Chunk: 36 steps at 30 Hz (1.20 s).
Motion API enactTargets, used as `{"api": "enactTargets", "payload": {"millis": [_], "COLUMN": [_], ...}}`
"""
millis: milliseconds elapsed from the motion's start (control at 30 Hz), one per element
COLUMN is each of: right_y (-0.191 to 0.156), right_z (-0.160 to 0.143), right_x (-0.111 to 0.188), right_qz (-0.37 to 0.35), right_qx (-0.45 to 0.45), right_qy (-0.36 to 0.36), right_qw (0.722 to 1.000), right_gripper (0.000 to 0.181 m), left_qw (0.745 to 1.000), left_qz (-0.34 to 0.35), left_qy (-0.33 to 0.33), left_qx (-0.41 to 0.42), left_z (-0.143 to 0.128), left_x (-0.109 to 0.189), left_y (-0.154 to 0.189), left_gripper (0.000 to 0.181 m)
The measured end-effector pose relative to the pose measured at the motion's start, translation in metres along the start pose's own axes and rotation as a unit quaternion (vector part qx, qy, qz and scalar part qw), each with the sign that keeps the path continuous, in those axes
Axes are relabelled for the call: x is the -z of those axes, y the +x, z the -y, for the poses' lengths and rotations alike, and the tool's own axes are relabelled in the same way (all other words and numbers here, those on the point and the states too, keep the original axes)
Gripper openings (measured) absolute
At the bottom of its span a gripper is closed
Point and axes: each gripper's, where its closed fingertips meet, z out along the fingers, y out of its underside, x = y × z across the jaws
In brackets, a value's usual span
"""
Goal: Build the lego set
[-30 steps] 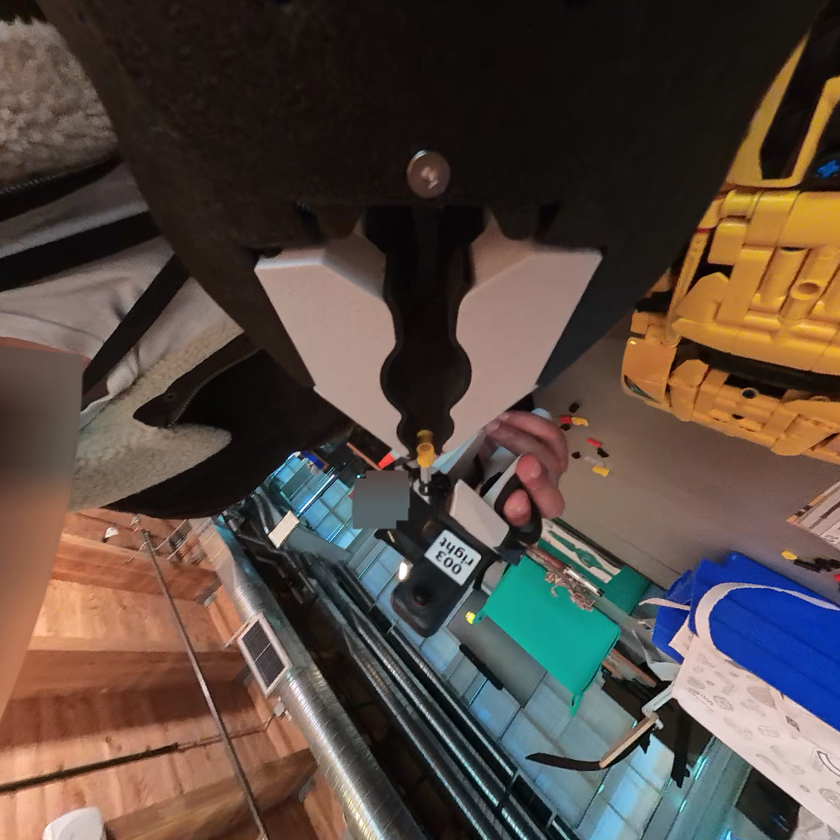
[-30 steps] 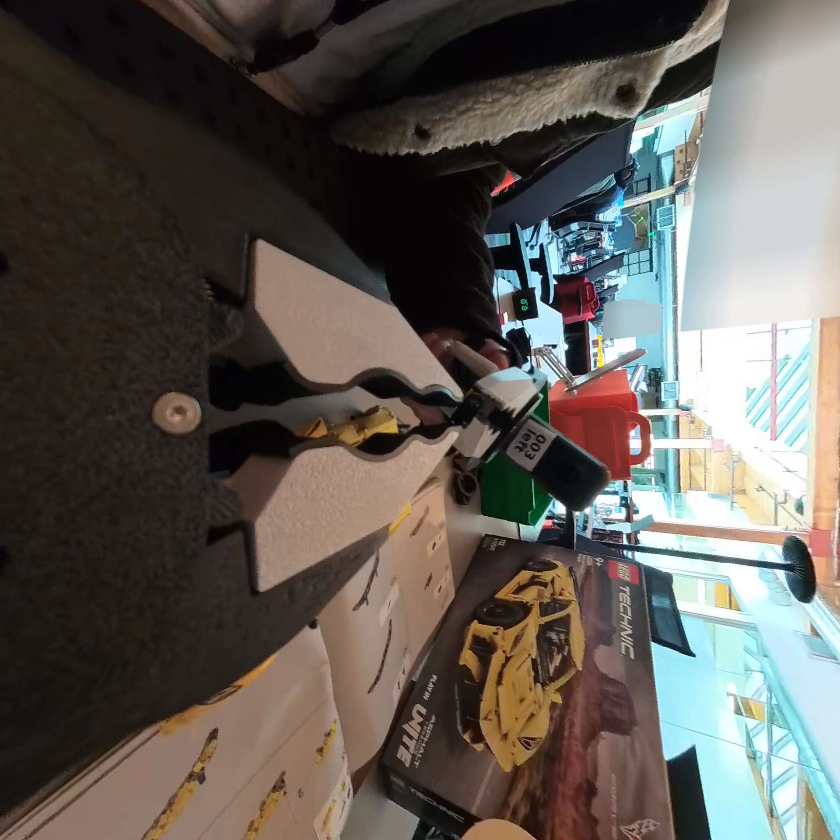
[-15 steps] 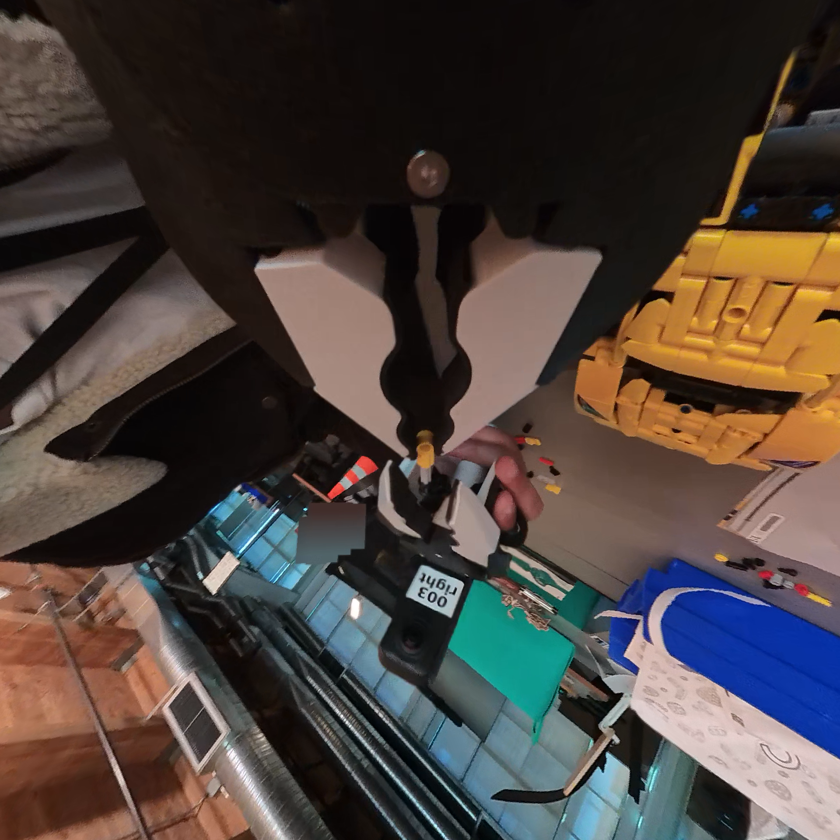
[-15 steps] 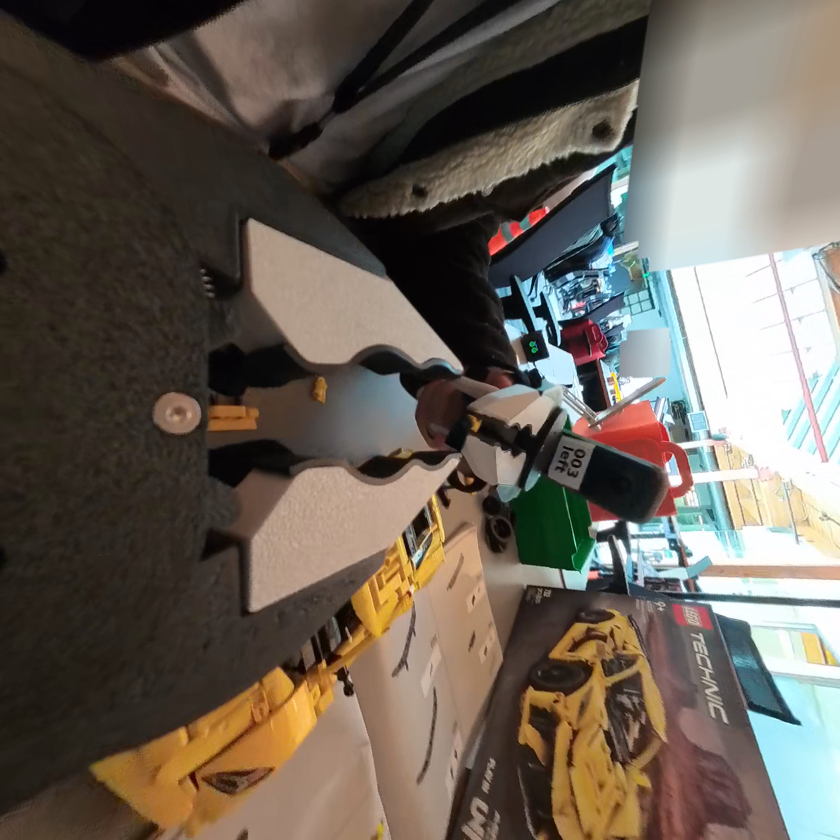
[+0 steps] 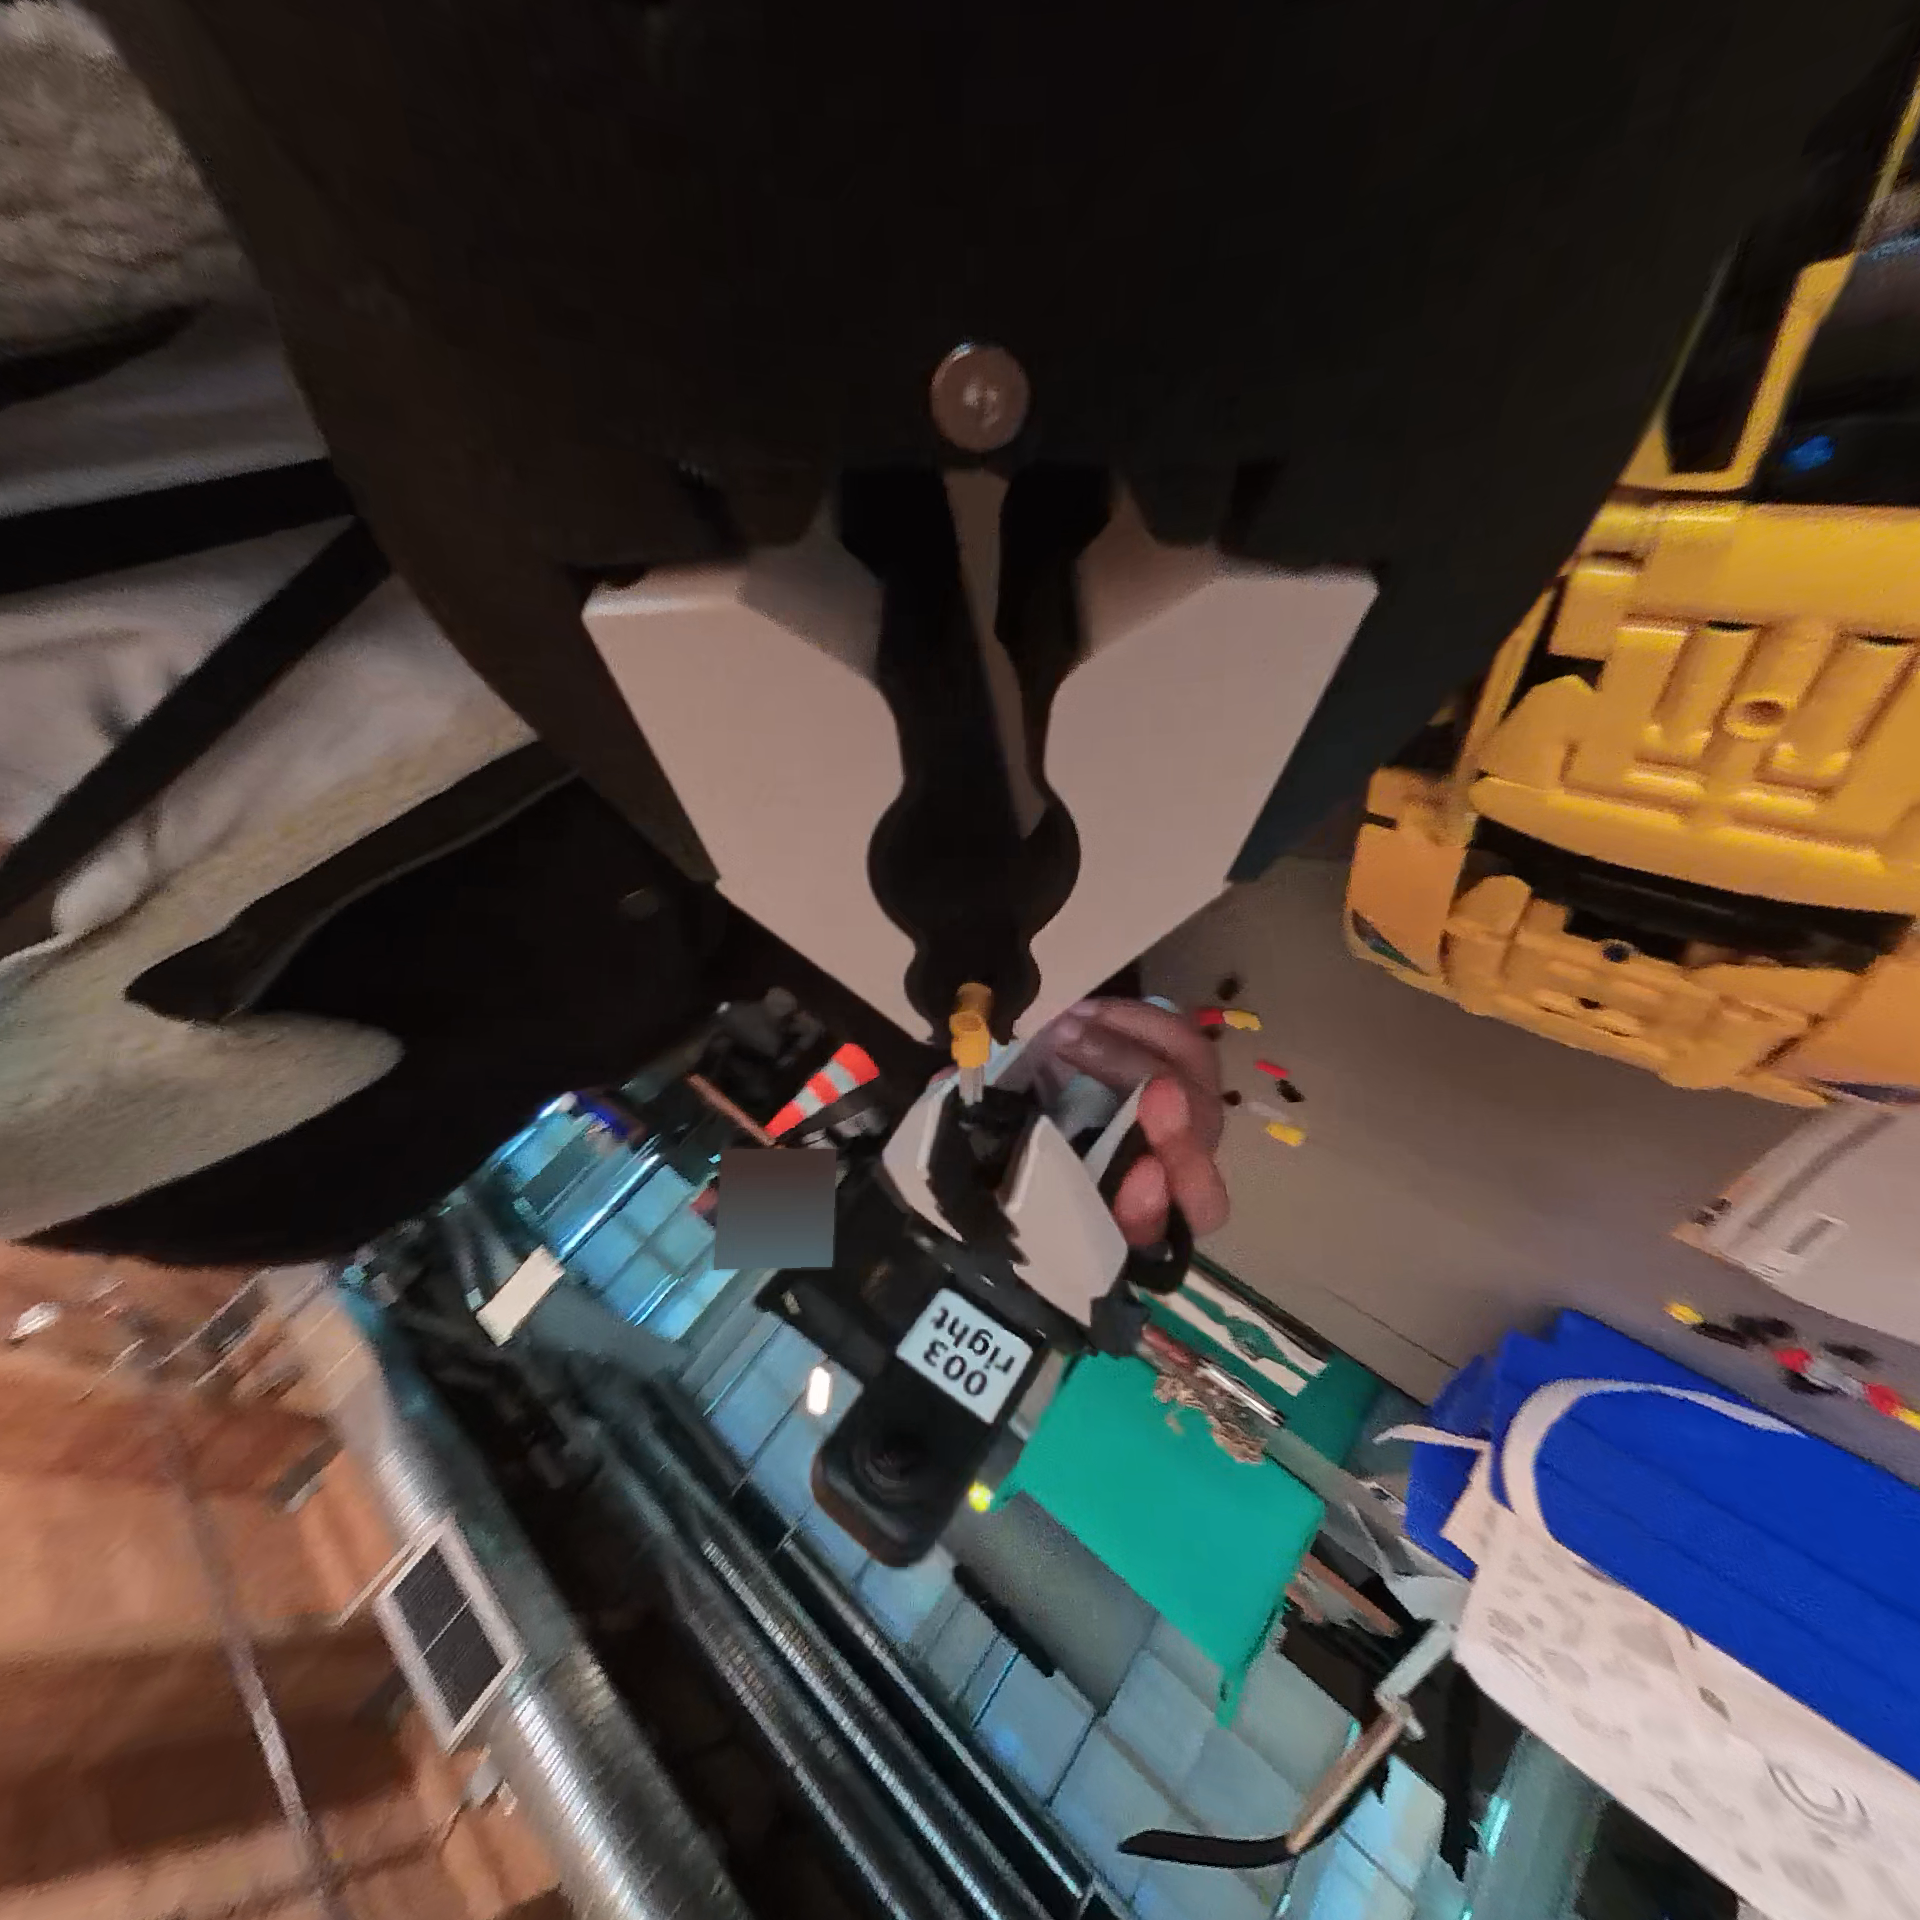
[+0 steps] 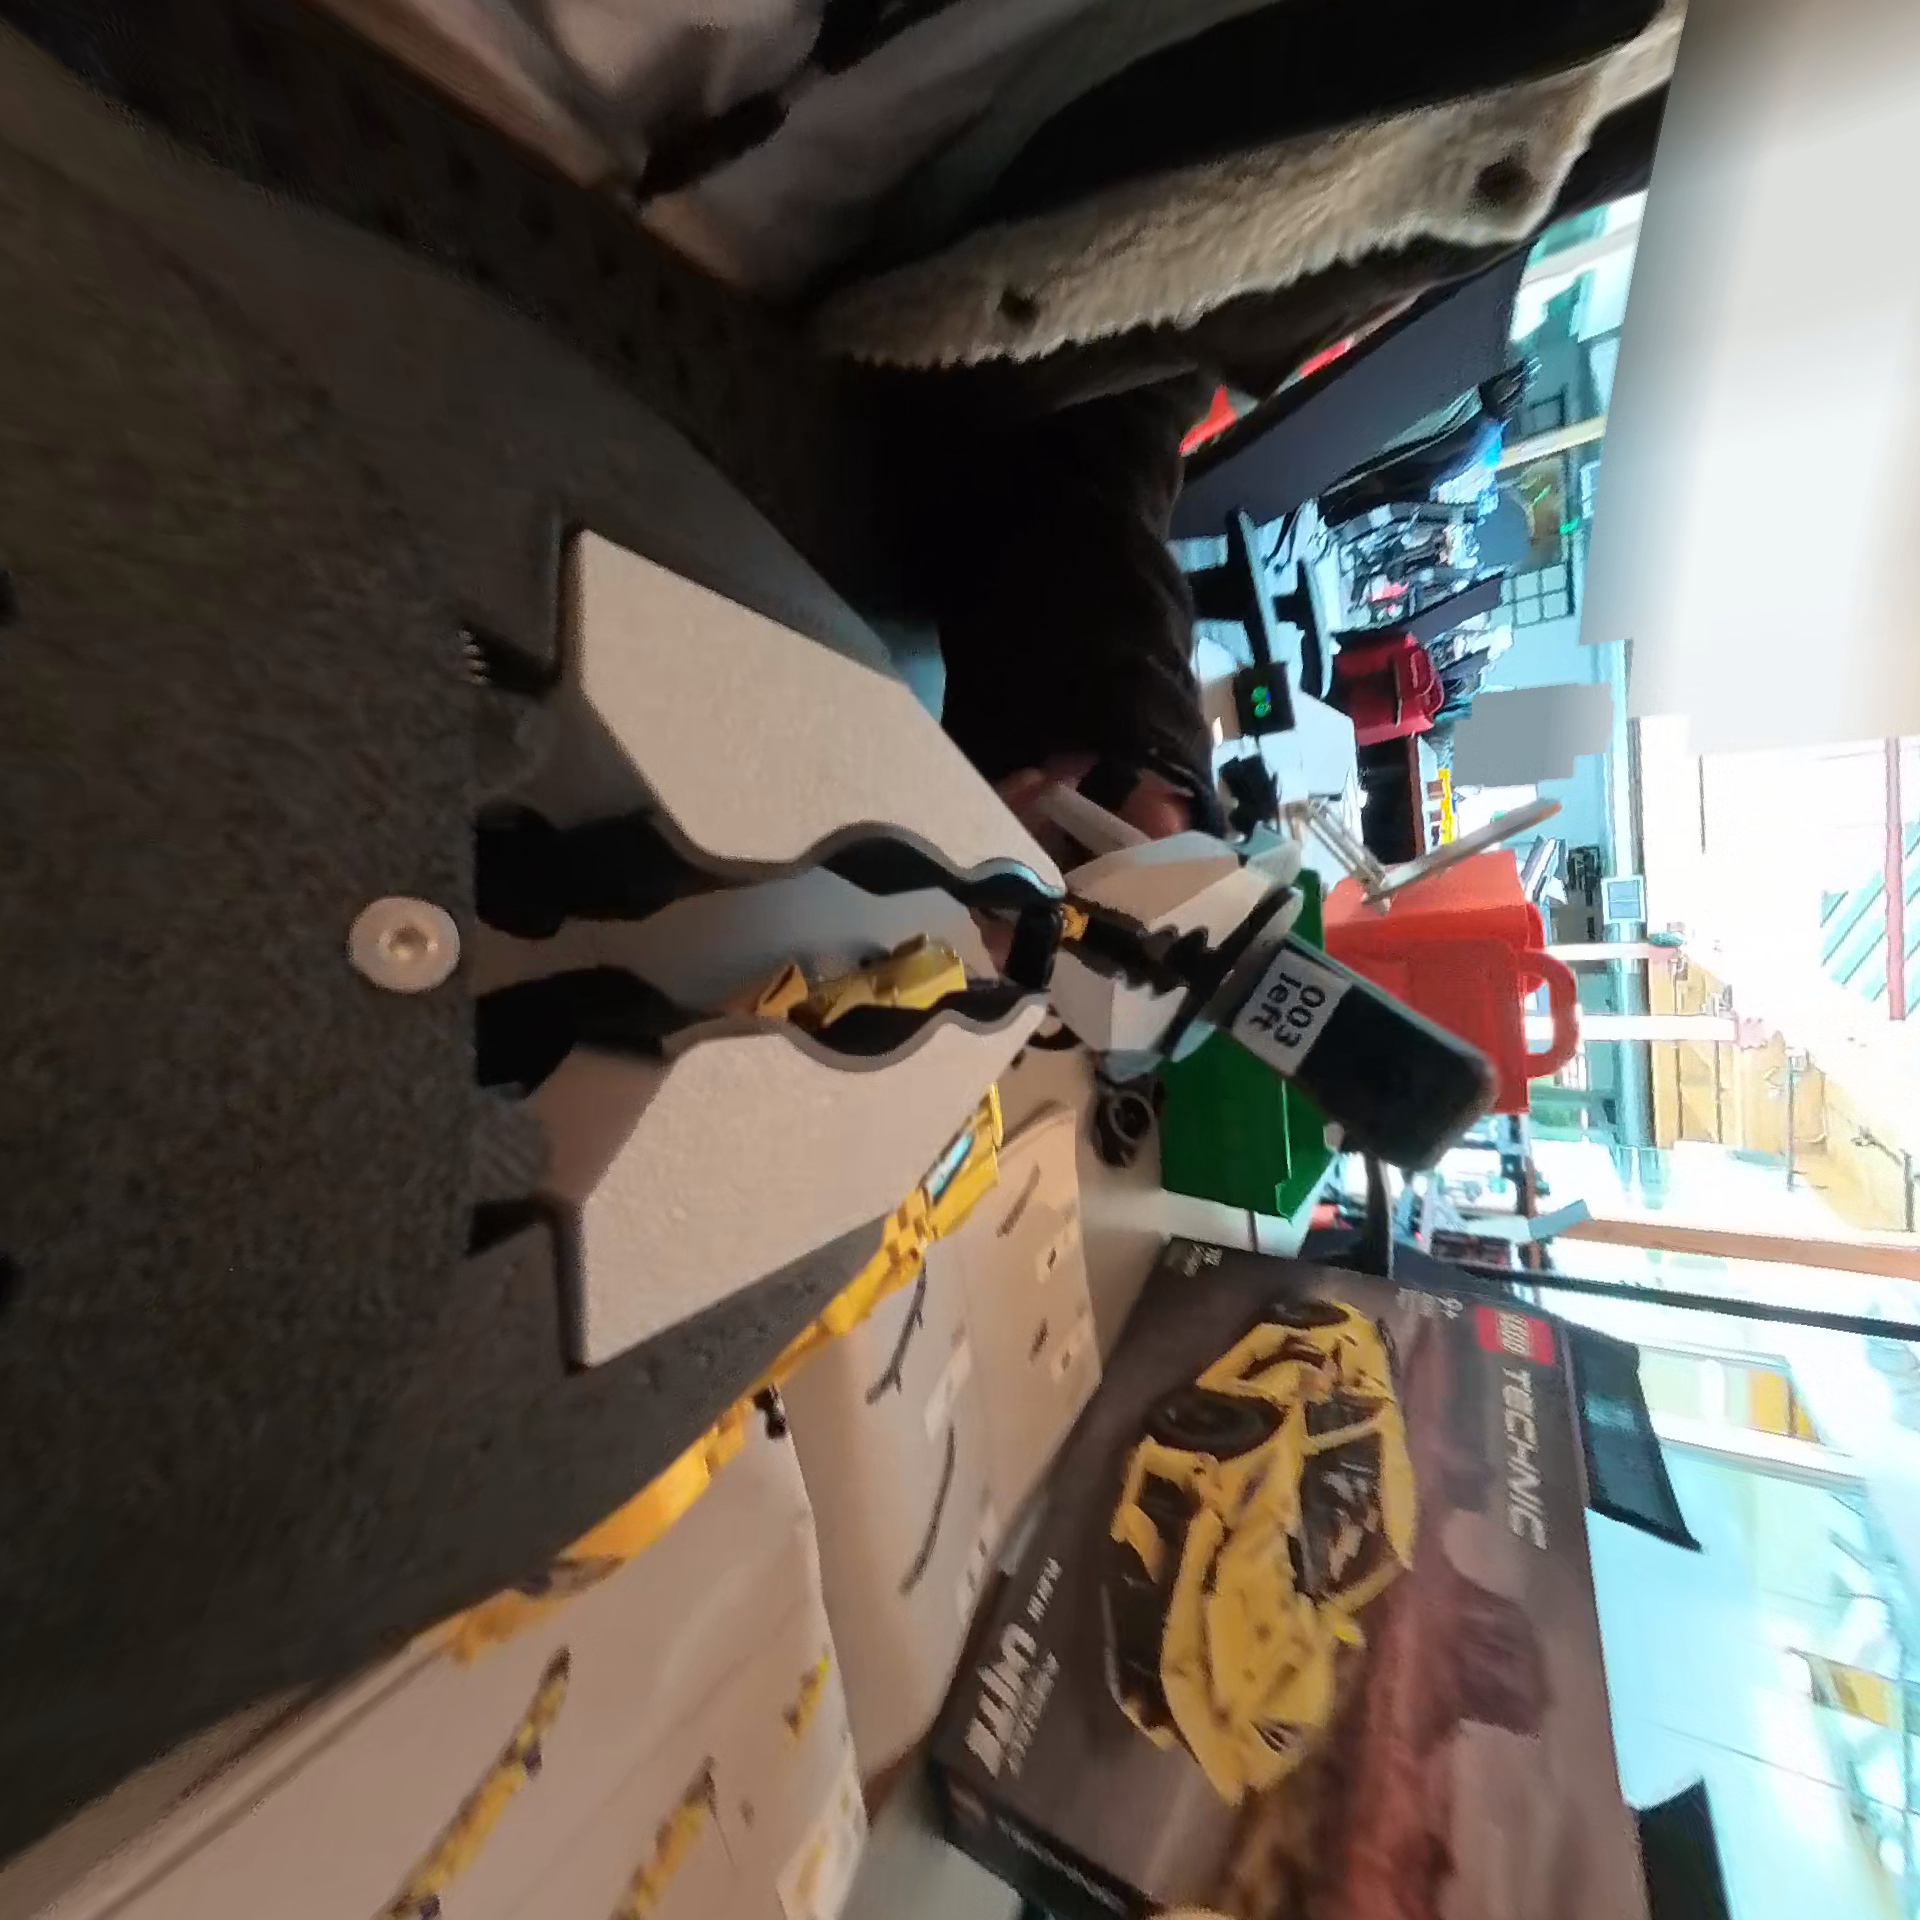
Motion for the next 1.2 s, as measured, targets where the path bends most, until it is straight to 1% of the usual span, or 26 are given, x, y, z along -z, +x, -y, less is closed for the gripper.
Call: {"api": "enactTargets", "payload": {"millis": [67, 133, 333, 433, 467, 500, 567, 600, 633, 667, 733, 767, 833, 1200], "right_y": [-0.001, -0.001, -0.003, 0.005, 0.006, 0.009, 0.003, -0.003, -0.006, -0.007, -0.010, -0.011, -0.014, -0.019], "right_z": [0.001, -0.001, -0.007, 0.006, 0.009, 0.007, 0.012, 0.018, 0.018, 0.012, 0.009, 0.008, 0.006, 0.004], "right_x": [0.000, -0.001, 0.001, 0.016, 0.022, 0.023, 0.020, 0.016, 0.012, 0.008, 0.005, 0.005, 0.004, 0.003], "right_qz": [-0.009, -0.007, 0.042, 0.054, 0.056, 0.042, 0.027, 0.022, 0.010, 0.000, 0.000, -0.001, 0.009, 0.027], "right_qx": [0.040, 0.037, -0.078, -0.133, -0.139, -0.127, -0.059, -0.012, 0.031, 0.065, 0.096, 0.104, 0.096, 0.088], "right_qy": [-0.002, -0.011, -0.017, 0.034, 0.041, 0.036, 0.042, 0.054, 0.049, 0.027, 0.025, 0.024, 0.015, 0.012], "right_qw": [0.999, 0.999, 0.996, 0.989, 0.988, 0.990, 0.997, 0.998, 0.998, 0.998, 0.995, 0.994, 0.995, 0.996], "right_gripper": [0.014, 0.014, 0.015, 0.014, 0.014, 0.014, 0.014, 0.014, 0.014, 0.014, 0.014, 0.014, 0.014, 0.014], "left_qw": [0.999, 0.999, 0.994, 0.982, 0.980, 0.981, 0.988, 0.993, 0.997, 0.999, 0.998, 0.996, 0.992, 0.984], "left_qz": [-0.017, -0.014, 0.035, 0.062, 0.064, 0.061, 0.046, 0.032, 0.016, -0.006, -0.051, -0.066, -0.084, -0.108], "left_qy": [0.001, -0.006, -0.043, -0.041, -0.039, -0.038, -0.031, -0.031, -0.026, -0.020, -0.011, -0.005, -0.009, -0.018], "left_qx": [0.032, 0.029, -0.091, -0.176, -0.186, -0.180, -0.145, -0.114, -0.077, -0.038, 0.036, 0.063, 0.089, 0.138], "left_z": [-0.001, -0.003, -0.009, -0.003, -0.001, 0.000, 0.000, -0.001, -0.002, -0.002, -0.002, -0.002, -0.004, -0.009], "left_x": [0.000, 0.001, 0.001, 0.008, 0.010, 0.011, 0.010, 0.008, 0.006, 0.005, 0.003, 0.002, 0.001, 0.000], "left_y": [0.001, 0.000, 0.000, 0.002, 0.004, 0.006, 0.007, 0.007, 0.007, 0.009, 0.013, 0.013, 0.015, 0.015], "left_gripper": [0.008, 0.008, 0.007, 0.007, 0.007, 0.007, 0.007, 0.007, 0.007, 0.007, 0.007, 0.007, 0.007, 0.006]}}
